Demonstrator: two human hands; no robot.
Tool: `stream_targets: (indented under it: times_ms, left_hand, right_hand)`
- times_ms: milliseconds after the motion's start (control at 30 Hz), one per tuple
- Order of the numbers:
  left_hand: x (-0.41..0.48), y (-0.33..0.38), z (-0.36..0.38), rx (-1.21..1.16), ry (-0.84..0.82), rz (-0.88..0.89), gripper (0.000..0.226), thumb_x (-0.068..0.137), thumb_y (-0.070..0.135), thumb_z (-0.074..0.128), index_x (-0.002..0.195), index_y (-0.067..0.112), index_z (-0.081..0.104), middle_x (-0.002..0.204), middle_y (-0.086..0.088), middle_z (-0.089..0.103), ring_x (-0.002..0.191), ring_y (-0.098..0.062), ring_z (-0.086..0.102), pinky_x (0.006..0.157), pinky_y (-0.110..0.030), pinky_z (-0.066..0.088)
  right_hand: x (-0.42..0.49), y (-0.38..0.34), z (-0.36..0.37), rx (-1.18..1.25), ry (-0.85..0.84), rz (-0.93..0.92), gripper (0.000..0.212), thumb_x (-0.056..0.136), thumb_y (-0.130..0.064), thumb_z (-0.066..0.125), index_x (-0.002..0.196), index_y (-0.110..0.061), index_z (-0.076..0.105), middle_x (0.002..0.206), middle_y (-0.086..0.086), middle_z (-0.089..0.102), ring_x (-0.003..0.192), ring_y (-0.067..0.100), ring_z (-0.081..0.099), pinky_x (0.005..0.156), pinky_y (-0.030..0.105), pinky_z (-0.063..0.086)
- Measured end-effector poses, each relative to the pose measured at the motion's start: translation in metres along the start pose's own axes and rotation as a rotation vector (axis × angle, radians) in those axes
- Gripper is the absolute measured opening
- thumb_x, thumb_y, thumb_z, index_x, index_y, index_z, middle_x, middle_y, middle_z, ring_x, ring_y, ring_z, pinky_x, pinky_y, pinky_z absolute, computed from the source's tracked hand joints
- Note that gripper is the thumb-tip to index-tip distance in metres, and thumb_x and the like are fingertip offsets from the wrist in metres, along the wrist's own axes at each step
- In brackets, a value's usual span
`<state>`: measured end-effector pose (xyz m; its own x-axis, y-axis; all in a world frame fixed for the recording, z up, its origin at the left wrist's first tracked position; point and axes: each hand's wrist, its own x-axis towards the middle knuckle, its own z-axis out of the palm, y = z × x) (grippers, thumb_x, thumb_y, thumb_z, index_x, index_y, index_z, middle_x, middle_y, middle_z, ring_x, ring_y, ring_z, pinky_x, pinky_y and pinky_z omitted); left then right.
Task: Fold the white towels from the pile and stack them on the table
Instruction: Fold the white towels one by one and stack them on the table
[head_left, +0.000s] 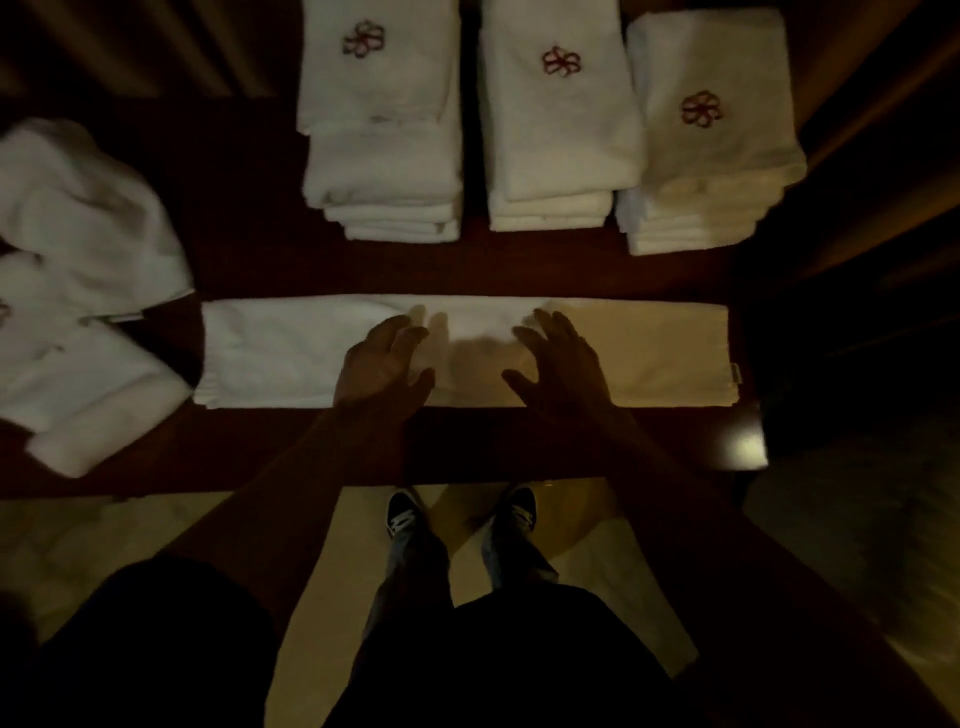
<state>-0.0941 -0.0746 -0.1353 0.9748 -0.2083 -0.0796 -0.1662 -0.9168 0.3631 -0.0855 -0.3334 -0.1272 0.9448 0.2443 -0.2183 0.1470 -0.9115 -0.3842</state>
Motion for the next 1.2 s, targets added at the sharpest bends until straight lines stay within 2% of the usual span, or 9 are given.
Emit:
stream_targets:
  times_ms: [133, 267, 433, 567, 700, 800, 967, 1133, 1200]
  left_hand:
    - [-0.037, -0.065, -0.031, -0.009, -0.053, -0.064, 0.054, 0.077, 0.041, 0.067, 0.124, 0.014, 0.059, 0.138, -0.012, 0.051, 0.127, -0.033, 0.047, 0.098, -0.051, 0.047]
    - [-0.060, -0.124, -0.045, -0.002, -0.189, -0.171, 0.049, 0.073, 0.029, 0.069, 0.119, 0.013, 0.059, 0.138, -0.010, 0.047, 0.131, -0.032, 0.043, 0.094, -0.052, 0.047]
    - [-0.076, -0.164, -0.056, 0.090, -0.165, -0.207, 0.034, 0.074, 0.012, 0.067, 0.107, 0.007, 0.062, 0.128, -0.016, 0.052, 0.120, -0.040, 0.047, 0.086, -0.051, 0.046]
    - [-0.078, -0.179, -0.063, 0.156, -0.097, -0.214, 0.026, 0.084, 0.023, 0.050, 0.103, 0.010, 0.063, 0.118, -0.013, 0.059, 0.110, -0.037, 0.052, 0.082, -0.047, 0.049]
    - [-0.077, -0.190, -0.073, 0.185, 0.040, -0.232, 0.018, 0.082, 0.019, 0.061, 0.097, 0.009, 0.063, 0.104, -0.012, 0.063, 0.101, -0.037, 0.057, 0.075, -0.046, 0.049]
    - [-0.076, -0.197, -0.077, 0.220, 0.064, -0.193, 0.026, 0.075, 0.025, 0.057, 0.094, 0.008, 0.063, 0.101, -0.014, 0.062, 0.099, -0.038, 0.056, 0.072, -0.046, 0.047]
    - [-0.073, -0.205, -0.069, 0.278, -0.228, -0.283, 0.032, 0.082, 0.027, 0.060, 0.110, 0.014, 0.066, 0.127, -0.013, 0.053, 0.122, -0.036, 0.045, 0.096, -0.047, 0.042]
    - [-0.061, -0.206, -0.077, 0.116, -0.077, -0.347, 0.030, 0.085, 0.036, 0.061, 0.097, 0.009, 0.066, 0.115, -0.014, 0.056, 0.110, -0.036, 0.053, 0.089, -0.049, 0.049]
    - [-0.059, -0.215, -0.079, 0.067, -0.048, -0.337, 0.034, 0.086, 0.038, 0.055, 0.103, 0.010, 0.063, 0.113, -0.015, 0.056, 0.106, -0.038, 0.056, 0.084, -0.049, 0.051]
  right_hand:
    - [0.016, -0.060, 0.028, 0.027, -0.064, -0.110, 0.051, 0.091, -0.041, 0.068, 0.134, -0.015, 0.059, 0.152, 0.010, 0.045, 0.146, 0.029, 0.032, 0.112, 0.050, 0.039]
    - [0.018, -0.097, 0.052, 0.031, -0.075, -0.165, 0.040, 0.086, -0.032, 0.074, 0.119, -0.011, 0.066, 0.137, 0.014, 0.057, 0.136, 0.034, 0.043, 0.104, 0.053, 0.046]
    - [0.017, -0.113, 0.069, 0.031, 0.039, -0.062, 0.019, 0.085, -0.018, 0.073, 0.101, -0.007, 0.070, 0.120, 0.016, 0.064, 0.123, 0.041, 0.054, 0.094, 0.055, 0.051]
    - [0.027, -0.124, 0.070, -0.019, 0.062, -0.036, 0.005, 0.082, -0.008, 0.066, 0.085, -0.006, 0.069, 0.099, 0.013, 0.067, 0.101, 0.038, 0.063, 0.093, 0.052, 0.052]
    - [0.025, -0.133, 0.063, -0.028, 0.020, 0.012, 0.003, 0.082, -0.008, 0.066, 0.082, -0.005, 0.066, 0.097, 0.012, 0.066, 0.101, 0.034, 0.061, 0.090, 0.048, 0.052]
    - [0.019, -0.132, 0.067, -0.044, -0.043, 0.002, 0.010, 0.082, -0.014, 0.070, 0.089, -0.006, 0.068, 0.119, 0.017, 0.064, 0.123, 0.039, 0.053, 0.102, 0.052, 0.046]
    - [0.014, -0.139, 0.071, -0.034, -0.052, 0.056, 0.031, 0.087, -0.040, 0.066, 0.095, -0.011, 0.066, 0.137, 0.015, 0.055, 0.137, 0.038, 0.040, 0.101, 0.057, 0.045]
    - [0.025, -0.171, 0.056, -0.073, -0.012, 0.117, 0.025, 0.095, -0.034, 0.062, 0.099, -0.009, 0.066, 0.121, 0.011, 0.059, 0.120, 0.032, 0.051, 0.090, 0.048, 0.052]
    - [0.031, -0.190, 0.059, -0.051, 0.040, 0.061, 0.020, 0.093, -0.029, 0.064, 0.098, -0.010, 0.067, 0.116, 0.009, 0.062, 0.113, 0.030, 0.055, 0.086, 0.046, 0.054]
